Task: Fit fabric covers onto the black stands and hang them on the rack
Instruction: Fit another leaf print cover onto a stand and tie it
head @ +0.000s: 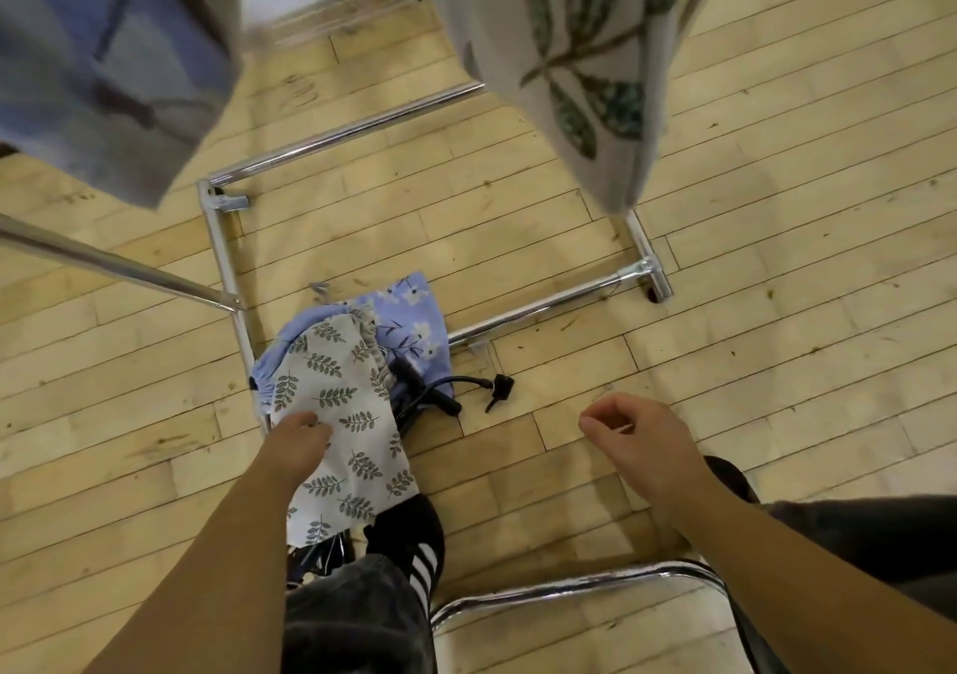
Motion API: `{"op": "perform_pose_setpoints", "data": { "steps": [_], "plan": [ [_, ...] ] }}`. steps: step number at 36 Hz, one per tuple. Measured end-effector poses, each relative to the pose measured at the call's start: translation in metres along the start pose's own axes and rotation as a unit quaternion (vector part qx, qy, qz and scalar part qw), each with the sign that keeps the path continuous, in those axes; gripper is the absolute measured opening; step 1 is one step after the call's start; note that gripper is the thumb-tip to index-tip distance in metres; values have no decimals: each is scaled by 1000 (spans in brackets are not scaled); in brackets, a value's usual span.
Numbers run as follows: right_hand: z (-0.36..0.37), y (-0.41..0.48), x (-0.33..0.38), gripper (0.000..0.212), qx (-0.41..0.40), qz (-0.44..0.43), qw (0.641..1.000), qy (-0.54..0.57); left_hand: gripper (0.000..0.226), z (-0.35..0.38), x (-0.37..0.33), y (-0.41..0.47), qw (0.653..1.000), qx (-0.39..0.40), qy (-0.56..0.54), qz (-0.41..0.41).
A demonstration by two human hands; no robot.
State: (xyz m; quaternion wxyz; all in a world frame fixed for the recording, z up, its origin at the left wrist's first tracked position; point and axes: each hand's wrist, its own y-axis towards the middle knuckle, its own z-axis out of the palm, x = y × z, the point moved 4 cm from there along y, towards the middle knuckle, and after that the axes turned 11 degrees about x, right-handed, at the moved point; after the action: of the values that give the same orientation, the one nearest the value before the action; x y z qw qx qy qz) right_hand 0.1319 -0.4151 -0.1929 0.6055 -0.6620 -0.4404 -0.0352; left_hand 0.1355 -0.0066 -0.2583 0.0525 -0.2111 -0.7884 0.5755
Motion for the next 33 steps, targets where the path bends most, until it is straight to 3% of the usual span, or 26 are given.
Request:
{"op": "perform_pose_setpoints", "data": {
  "steps": [2, 4, 9, 12, 15, 21, 33],
  "plan": [
    [0, 0, -1, 3, 4, 2, 1000, 0, 15, 1, -3, 1, 1000, 10, 6, 1],
    [0, 1, -3, 3, 5, 8, 1000, 3, 28, 0, -2, 5, 1000, 4, 20, 0],
    [0, 3, -5, 2, 0, 9, 1000, 5, 30, -14, 19, 43, 999, -18, 35, 31],
    [1, 4, -5, 2, 2, 7, 1000, 5, 30, -4, 2, 18, 999, -10, 26, 25],
    [1, 3, -5, 3, 4, 6, 1000, -3, 18, -7, -4, 15, 998, -50, 25, 23],
    [1, -1, 3, 2, -1, -5, 1000, -12, 31, -21, -7, 8, 993, -117, 5, 22],
    [8, -19, 30, 2, 0, -35, 999, -13, 17, -1, -37, -29, 992, -93, 27, 79]
  ]
}}
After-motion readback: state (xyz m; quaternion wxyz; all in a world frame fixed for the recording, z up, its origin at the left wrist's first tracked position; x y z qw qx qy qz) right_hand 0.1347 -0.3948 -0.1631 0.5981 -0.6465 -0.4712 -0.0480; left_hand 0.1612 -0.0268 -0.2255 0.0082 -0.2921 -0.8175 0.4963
